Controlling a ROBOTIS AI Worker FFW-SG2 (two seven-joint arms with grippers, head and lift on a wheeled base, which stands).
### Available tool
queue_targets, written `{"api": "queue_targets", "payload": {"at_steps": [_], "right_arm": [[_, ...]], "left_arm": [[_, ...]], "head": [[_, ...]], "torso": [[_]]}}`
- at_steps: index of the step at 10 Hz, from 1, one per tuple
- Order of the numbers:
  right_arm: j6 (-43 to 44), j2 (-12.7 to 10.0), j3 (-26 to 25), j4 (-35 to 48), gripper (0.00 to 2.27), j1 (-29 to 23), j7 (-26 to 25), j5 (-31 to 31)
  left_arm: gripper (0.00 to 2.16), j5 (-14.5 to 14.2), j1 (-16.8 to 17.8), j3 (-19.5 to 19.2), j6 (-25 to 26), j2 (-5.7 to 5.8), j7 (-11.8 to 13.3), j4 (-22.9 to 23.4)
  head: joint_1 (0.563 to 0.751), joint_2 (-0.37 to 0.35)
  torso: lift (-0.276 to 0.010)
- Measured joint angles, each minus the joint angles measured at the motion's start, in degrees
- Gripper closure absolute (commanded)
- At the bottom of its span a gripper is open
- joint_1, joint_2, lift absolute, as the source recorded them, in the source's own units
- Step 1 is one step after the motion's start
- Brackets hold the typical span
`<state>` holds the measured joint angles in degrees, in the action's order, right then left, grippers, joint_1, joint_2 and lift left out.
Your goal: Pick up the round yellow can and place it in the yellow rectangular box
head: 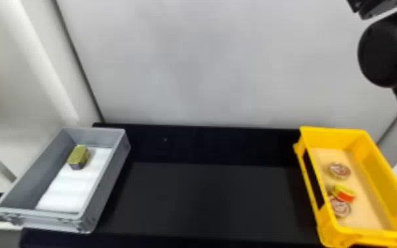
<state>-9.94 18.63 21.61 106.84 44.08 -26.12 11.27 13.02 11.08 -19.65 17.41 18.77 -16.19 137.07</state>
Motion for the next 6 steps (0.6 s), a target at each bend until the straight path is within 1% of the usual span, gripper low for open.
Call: {"api": "queue_targets", "payload": {"at_steps": [1,2,3,4,6], "right_arm": [[0.0,-0.3,-0.6,0.3,0.13,-0.2,1.5,0.5],[-0.7,-0.8,-1.5,0.6,0.16,-0.3,3.2,0.8],[-1.6,-1.3,-2.4,1.0,0.25,-0.5,4.8,1.2],[-2.1,-1.6,-3.0,1.4,0.32,-0.6,5.2,1.5],[-3.8,-1.8,-3.4,2.5,0.35,-0.6,4.3,2.1]], "left_arm": [[0.12,0.0,0.2,0.4,0.1,0.35,0.1,0.0],[0.12,0.0,0.2,0.6,0.0,0.41,0.1,0.0],[0.12,0.0,0.2,0.7,-0.1,0.38,0.2,0.0],[0.12,0.0,0.1,0.7,-0.3,0.25,0.3,0.0],[0.12,0.0,0.0,0.7,-0.5,0.07,0.4,0.0]], "head": [[0.694,0.054],[0.694,0.054],[0.694,0.054],[0.694,0.054],[0.694,0.054]], "torso": [[0.000],[0.000],[0.000],[0.000],[-0.003]]}}
